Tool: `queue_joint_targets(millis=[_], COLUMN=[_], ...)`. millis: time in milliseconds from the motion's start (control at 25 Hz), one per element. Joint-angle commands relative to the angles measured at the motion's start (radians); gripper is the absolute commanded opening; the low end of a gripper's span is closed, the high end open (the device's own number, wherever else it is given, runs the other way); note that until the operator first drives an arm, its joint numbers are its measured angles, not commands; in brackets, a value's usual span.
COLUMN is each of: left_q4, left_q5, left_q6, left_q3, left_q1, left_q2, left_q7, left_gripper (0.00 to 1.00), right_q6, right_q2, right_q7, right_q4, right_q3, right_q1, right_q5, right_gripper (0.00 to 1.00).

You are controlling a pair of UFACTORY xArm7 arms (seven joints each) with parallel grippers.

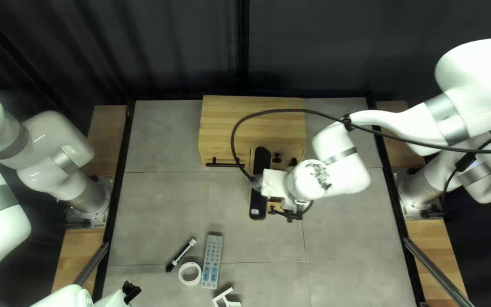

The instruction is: Open drawers and place objects into drawer and close

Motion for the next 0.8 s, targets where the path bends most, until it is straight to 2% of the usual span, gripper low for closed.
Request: queue_joint_targets(millis=[40, 160, 360, 520, 800], left_q4=[0.000, 0.000, 0.000, 0.000, 0.000], left_q5=[0.000, 0.000, 0.000, 0.000, 0.000], left_q6=[0.000, 0.000, 0.000, 0.000, 0.000], left_q3=[0.000, 0.000, 0.000, 0.000, 0.000], left_q1=[0.000, 0.000, 0.000, 0.000, 0.000], left_q2=[0.000, 0.000, 0.000, 0.000, 0.000], left_q7=[0.000, 0.000, 0.000, 0.000, 0.000], left_gripper=[1.00, 1.00, 1.00, 1.00, 1.00], right_q6=[0.126, 0.195, 0.266, 0.288, 0.292], right_q2=[0.041, 0.079, -0.012, -0.049, -0.013], right_q7=[-0.280, -0.386, -0.447, -0.445, -0.372], right_q4=[0.071, 0.108, 0.038, 0.014, 0.022], right_q3=[0.017, 0.021, 0.050, 0.079, 0.111], right_q1=[0.027, 0.029, 0.058, 0.085, 0.114], right_q5=[0.085, 0.120, 0.120, 0.101, 0.095], right_gripper=[1.00, 1.00, 1.00, 1.00, 1.00])
